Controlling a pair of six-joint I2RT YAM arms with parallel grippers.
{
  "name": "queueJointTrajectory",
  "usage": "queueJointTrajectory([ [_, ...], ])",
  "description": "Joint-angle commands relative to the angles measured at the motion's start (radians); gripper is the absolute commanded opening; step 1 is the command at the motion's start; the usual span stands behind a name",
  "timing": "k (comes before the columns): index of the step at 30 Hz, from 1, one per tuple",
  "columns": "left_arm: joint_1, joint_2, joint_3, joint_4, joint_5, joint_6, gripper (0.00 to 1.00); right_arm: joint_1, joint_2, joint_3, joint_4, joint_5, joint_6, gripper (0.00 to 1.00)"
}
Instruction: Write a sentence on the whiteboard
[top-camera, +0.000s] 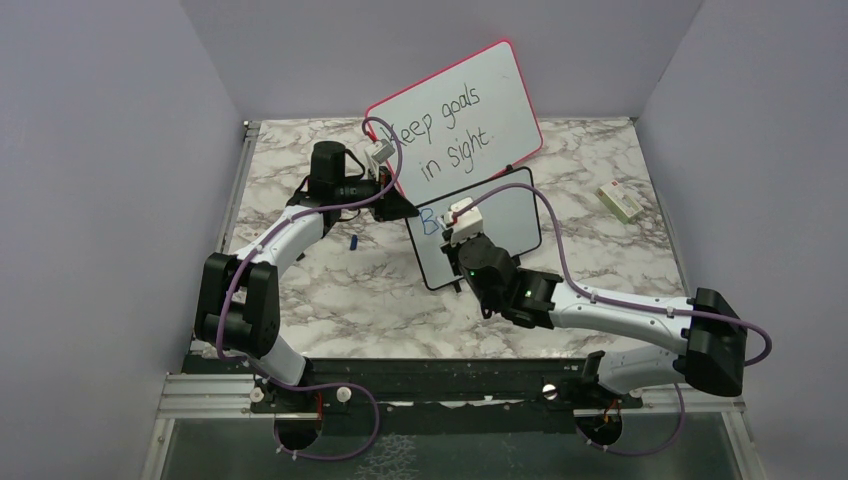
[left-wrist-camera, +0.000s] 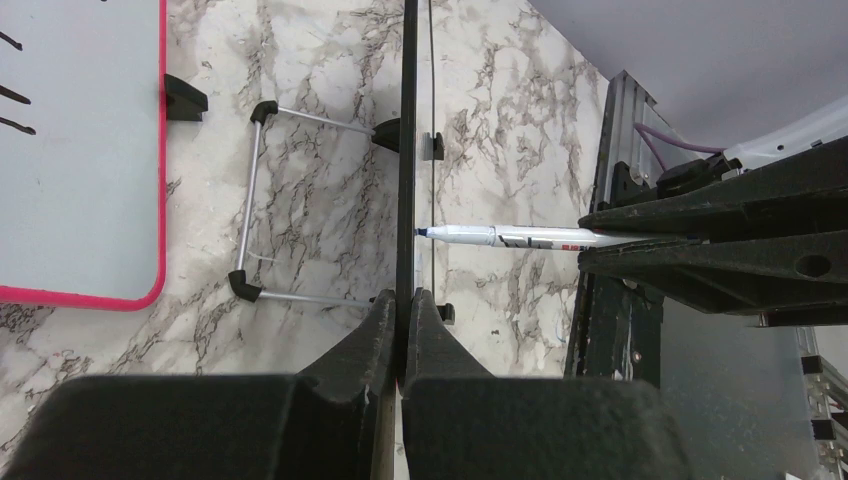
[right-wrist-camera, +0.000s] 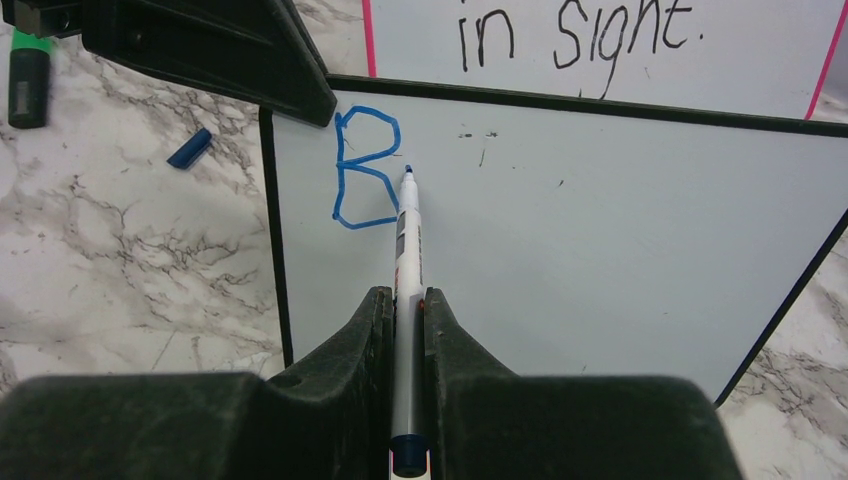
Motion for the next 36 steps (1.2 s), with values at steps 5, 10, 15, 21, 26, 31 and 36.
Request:
queueJointTrajectory([
  [5,-0.006,-0.013,-0.016,-0.034,0.031,0.008,0.0,-0.01,-0.021,-0.009,-0.099,-0.009,0.06,0.01],
  [10,-0.006,-0.01,-0.016,-0.034,0.031,0.007,0.0,-0.01,-0.025,-0.014,-0.132,-0.022,0.078,0.0],
  [15,-0.006,-0.009,-0.017,-0.034,0.031,0.007,0.0,-0.01,-0.027,-0.013,-0.154,-0.035,0.089,0.0],
  [21,-0.006,-0.007,-0.016,-0.034,0.032,0.008,0.0,-0.01,-0.031,-0.016,-0.161,-0.042,0.096,0.01],
  [26,-0.006,-0.005,-0.016,-0.034,0.031,0.008,0.0,-0.01,-0.029,-0.012,-0.161,-0.047,0.094,0.01],
  [31,-0.006,-0.004,-0.016,-0.034,0.033,0.008,0.0,-0.01,-0.032,-0.021,-0.123,-0.03,0.08,0.01],
  [36,-0.007,-0.006,-0.017,-0.034,0.034,0.007,0.0,-0.01,-0.032,-0.026,-0.069,-0.003,0.059,0.01],
])
